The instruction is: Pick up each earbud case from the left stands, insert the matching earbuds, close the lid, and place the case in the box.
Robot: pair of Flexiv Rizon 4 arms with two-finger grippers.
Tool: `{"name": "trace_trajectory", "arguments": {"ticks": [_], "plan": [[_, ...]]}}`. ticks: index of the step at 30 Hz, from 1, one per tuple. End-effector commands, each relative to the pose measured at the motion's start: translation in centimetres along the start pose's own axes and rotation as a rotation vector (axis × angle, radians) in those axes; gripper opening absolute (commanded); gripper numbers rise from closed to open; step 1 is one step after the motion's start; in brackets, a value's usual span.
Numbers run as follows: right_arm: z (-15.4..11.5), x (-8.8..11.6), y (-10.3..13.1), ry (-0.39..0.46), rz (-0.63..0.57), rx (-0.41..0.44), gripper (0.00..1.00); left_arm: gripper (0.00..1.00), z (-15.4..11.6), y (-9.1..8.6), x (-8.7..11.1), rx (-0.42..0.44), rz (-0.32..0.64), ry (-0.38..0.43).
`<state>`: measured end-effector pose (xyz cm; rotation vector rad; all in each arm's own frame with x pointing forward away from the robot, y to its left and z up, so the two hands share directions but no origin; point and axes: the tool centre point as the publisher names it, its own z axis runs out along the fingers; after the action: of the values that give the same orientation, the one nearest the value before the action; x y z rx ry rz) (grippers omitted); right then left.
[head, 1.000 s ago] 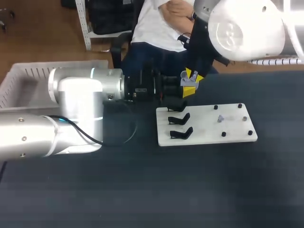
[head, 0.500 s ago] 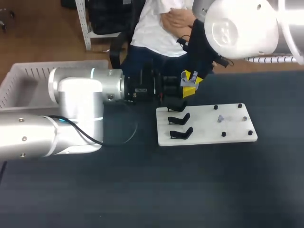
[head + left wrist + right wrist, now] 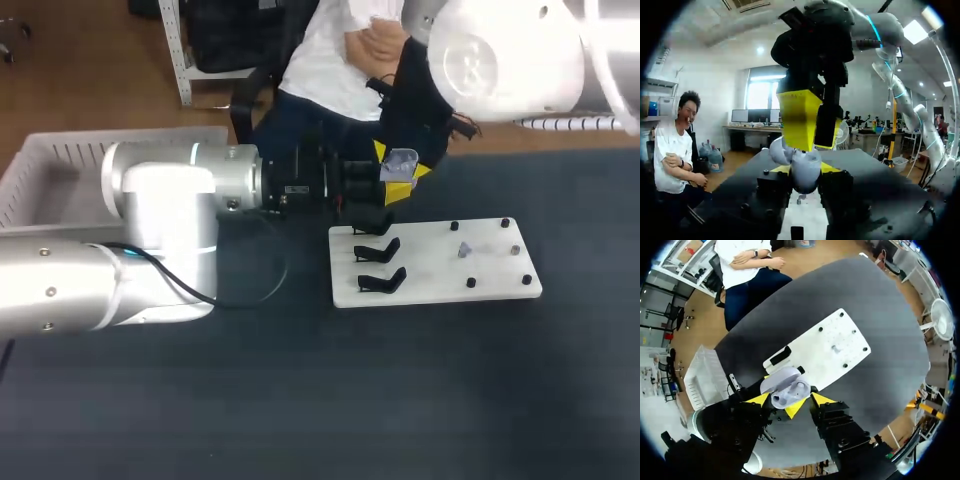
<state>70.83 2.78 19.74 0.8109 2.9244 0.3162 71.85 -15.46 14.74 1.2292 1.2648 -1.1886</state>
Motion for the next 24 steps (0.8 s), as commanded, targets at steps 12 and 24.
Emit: {"name": "trace_trajectory", "arguments": {"ticks": [12,24], "plan": [[-2.1,1.9,-4.4,-0.222,-0.37,-0.102,1.0,0.0,0.1,0.2,0.0,0.003,-0.001,0.002],[-2.6,2.0,-6.2,-0.243,-0.457,-0.039,1.0,0.0,0.1,0.2,0.0,0.003,-0.001,0.002]]}}
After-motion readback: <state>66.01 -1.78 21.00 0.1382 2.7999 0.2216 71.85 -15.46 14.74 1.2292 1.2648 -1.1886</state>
